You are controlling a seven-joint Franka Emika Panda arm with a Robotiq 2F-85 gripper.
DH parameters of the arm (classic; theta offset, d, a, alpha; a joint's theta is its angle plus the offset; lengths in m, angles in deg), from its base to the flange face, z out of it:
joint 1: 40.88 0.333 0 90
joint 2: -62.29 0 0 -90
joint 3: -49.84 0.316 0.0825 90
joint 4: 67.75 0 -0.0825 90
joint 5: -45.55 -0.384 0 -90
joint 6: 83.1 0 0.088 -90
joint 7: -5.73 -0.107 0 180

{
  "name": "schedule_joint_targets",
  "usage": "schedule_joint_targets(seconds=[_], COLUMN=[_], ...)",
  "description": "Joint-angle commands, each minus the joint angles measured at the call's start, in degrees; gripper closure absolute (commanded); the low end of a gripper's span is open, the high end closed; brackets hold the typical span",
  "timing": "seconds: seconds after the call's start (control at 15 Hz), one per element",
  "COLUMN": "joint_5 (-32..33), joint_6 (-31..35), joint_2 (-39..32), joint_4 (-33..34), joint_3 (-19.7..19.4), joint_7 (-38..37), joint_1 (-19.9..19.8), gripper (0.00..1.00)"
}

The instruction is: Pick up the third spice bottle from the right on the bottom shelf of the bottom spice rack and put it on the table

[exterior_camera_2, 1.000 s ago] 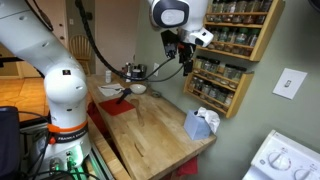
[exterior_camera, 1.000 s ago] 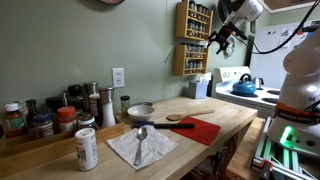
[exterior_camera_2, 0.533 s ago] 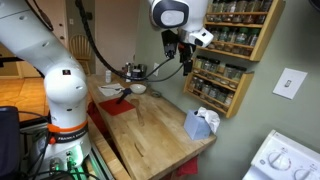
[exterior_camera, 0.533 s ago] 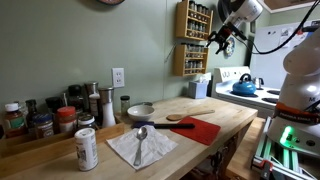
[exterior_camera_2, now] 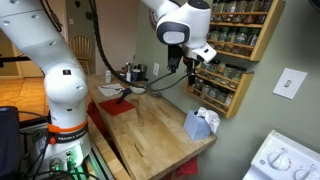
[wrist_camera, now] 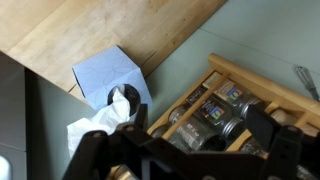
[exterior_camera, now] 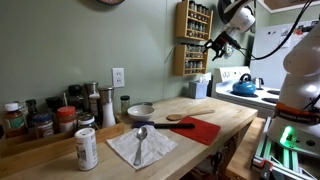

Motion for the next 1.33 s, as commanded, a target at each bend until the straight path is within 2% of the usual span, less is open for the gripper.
schedule_joint_targets(seconds=[0.0,0.4,0.47,0.67,0.73,0.87,1.07,1.27], joint_5=[-9.6,-26.7,-29.7,-40.5,-34.8,-38.3,-38.8,-44.9], joint_6=[7.1,13.9,16.4,18.1,16.3,16.8,17.1,17.2], joint_2=[-3.2,-7.5,-7.9,-9.5,-8.3,-8.9,-9.1,-11.2], joint_4=[-1.6,-1.8,-1.9,-0.7,-1.4,-1.1,-1.0,0.9], joint_3=[-2.3,-3.8,-5.0,-6.6,-4.8,-5.6,-5.8,-6.5], joint_7=[2.4,7.7,9.3,17.7,13.0,16.1,16.2,17.4], joint_1=[2.4,2.6,4.2,6.6,4.1,5.1,5.4,7.1], gripper=[0.00,0.00,0.00,0.00,0.00,0.00,0.00,0.00])
